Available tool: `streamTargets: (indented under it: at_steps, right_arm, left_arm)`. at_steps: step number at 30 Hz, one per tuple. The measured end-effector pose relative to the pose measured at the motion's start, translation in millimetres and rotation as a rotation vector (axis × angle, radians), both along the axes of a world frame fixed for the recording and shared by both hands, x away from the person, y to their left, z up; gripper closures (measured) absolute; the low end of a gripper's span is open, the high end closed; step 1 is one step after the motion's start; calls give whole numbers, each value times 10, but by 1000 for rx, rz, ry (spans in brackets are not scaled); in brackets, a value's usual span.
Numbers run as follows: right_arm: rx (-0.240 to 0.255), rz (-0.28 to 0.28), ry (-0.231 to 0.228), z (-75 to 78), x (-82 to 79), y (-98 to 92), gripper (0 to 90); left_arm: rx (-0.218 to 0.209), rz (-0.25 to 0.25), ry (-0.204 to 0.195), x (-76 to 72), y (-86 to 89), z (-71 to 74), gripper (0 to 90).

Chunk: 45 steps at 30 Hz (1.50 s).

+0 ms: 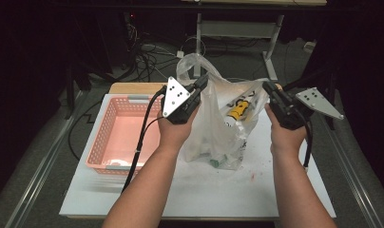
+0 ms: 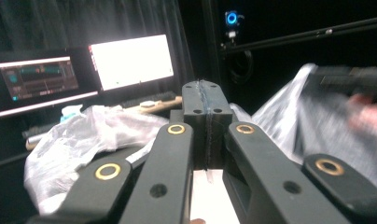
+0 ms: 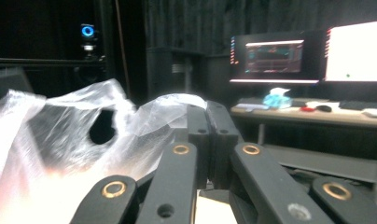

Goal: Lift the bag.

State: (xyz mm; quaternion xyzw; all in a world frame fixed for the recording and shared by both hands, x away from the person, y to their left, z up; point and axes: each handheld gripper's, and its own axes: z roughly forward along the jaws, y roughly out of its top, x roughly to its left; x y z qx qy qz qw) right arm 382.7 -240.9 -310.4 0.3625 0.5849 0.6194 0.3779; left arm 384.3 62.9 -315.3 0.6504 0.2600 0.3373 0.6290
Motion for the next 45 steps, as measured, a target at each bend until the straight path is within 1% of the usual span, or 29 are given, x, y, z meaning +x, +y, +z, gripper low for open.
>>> streamTargets:
  at_steps: [1,3,6,7,10,12,14,16,17,18,19,21,22,24,25,26,30,31,32,34,35,36,38,39,40,42,45]
  right_arm:
    - [-7,-2,0,4,5,-19,900]
    - [-27,0,18,-40,27,-19,900]
    - [-61,11,68,-197,82,5,900]
    - [-66,15,88,-253,100,5,900]
    - [-74,21,137,-392,141,12,900]
    - [-77,25,149,-445,145,16,900]
    - [-89,34,151,-469,139,16,900]
    - [-85,42,152,-470,124,13,892]
    - [-90,48,147,-462,117,8,883]
    - [-82,55,149,-451,102,8,863]
    - [-87,66,144,-440,91,-2,846]
    - [-88,77,136,-415,55,-15,803]
    - [-84,84,134,-403,35,-23,793]
    - [-94,90,127,-381,-10,-48,769]
    - [-91,91,124,-367,-37,-58,757]
    - [-98,94,120,-355,-62,-75,748]
    - [-93,96,110,-318,-170,-138,723]
    - [-103,95,103,-313,-193,-162,722]
    - [-100,93,103,-307,-216,-179,722]
    - [-107,93,95,-295,-257,-219,720]
    - [-104,88,96,-285,-280,-235,719]
    - [-106,87,90,-277,-298,-251,719]
    - [-111,86,94,-266,-337,-279,717]
    - [-118,86,95,-265,-353,-293,716]
    - [-117,85,96,-268,-367,-302,717]
    - [-127,84,101,-283,-395,-324,716]
    - [-126,87,105,-316,-430,-351,712]
  left_arm:
    - [5,-2,15,17,2,-33,884]
    - [19,-3,51,49,6,-107,883]
    - [36,2,98,78,20,-222,882]
    - [40,2,112,82,27,-258,881]
    - [49,-1,136,72,45,-336,878]
    - [53,-7,143,47,54,-360,873]
    - [64,-13,141,12,65,-366,862]
    - [65,-18,148,-26,84,-356,805]
    - [63,-19,151,-48,96,-346,778]
    - [61,-20,153,-72,110,-335,743]
    - [59,-24,158,-96,129,-320,710]
    - [41,-41,171,-138,170,-287,627]
    - [37,-40,176,-162,191,-271,595]
    - [22,-42,186,-217,239,-242,533]
    - [19,-42,192,-249,261,-226,508]
    - [25,-42,195,-282,281,-210,479]
    - [42,-49,216,-420,344,-191,402]
    - [47,-51,218,-451,366,-193,387]
    - [37,-53,222,-482,386,-199,370]
    - [31,-52,218,-531,437,-206,339]
    - [28,-50,221,-562,460,-211,320]
    - [22,-50,232,-600,482,-219,297]
    - [17,-48,232,-656,528,-229,278]
    - [20,-47,218,-677,556,-231,267]
    - [14,-48,230,-709,578,-236,261]
    - [5,-48,228,-758,634,-234,244]
    - [1,-43,225,-819,713,-214,228]
